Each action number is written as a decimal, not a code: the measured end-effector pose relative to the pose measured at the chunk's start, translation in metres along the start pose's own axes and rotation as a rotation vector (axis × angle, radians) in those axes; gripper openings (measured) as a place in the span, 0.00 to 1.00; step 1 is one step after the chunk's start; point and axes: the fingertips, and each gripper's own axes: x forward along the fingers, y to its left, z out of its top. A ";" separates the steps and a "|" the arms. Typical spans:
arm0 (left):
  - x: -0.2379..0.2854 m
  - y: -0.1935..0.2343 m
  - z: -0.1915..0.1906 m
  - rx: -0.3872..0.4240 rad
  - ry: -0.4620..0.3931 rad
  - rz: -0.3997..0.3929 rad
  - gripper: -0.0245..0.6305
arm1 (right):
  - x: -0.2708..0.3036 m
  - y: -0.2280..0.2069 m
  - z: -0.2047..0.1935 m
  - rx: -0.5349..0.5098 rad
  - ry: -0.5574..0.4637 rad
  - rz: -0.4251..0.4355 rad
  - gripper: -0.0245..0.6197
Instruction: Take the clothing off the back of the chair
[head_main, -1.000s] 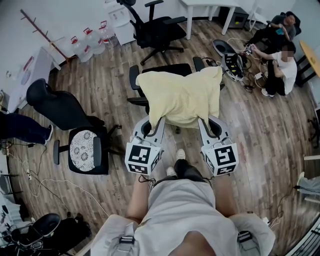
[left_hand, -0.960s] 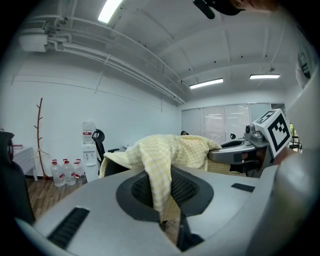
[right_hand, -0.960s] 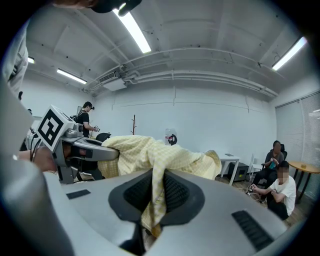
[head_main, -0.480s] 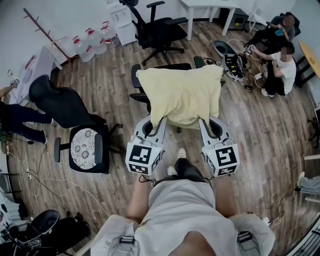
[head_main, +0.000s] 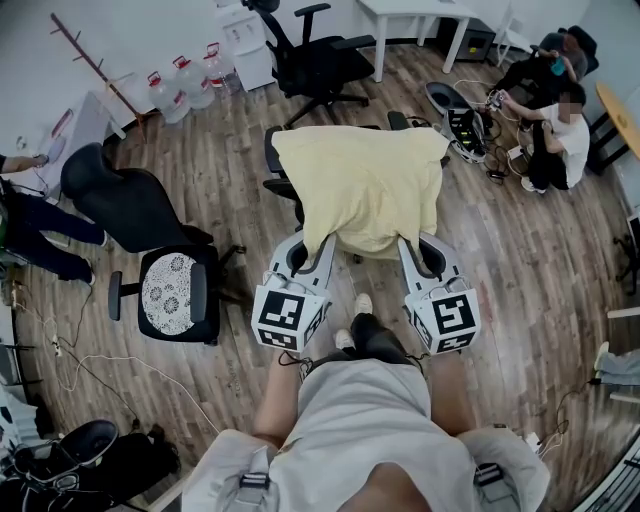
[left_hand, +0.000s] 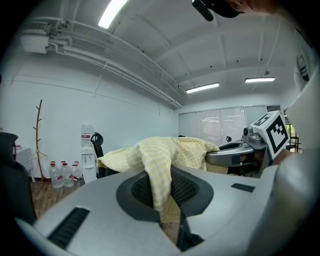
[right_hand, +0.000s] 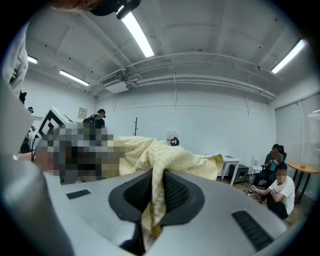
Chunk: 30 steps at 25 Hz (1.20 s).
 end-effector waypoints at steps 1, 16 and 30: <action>-0.003 -0.001 0.000 0.000 -0.002 -0.002 0.11 | -0.002 0.002 0.000 0.000 0.000 0.001 0.10; -0.030 -0.024 0.005 0.002 -0.013 -0.007 0.11 | -0.029 0.018 0.005 0.014 -0.010 0.035 0.10; -0.051 -0.065 0.013 -0.021 -0.056 0.041 0.11 | -0.068 0.014 0.008 0.022 -0.062 0.131 0.10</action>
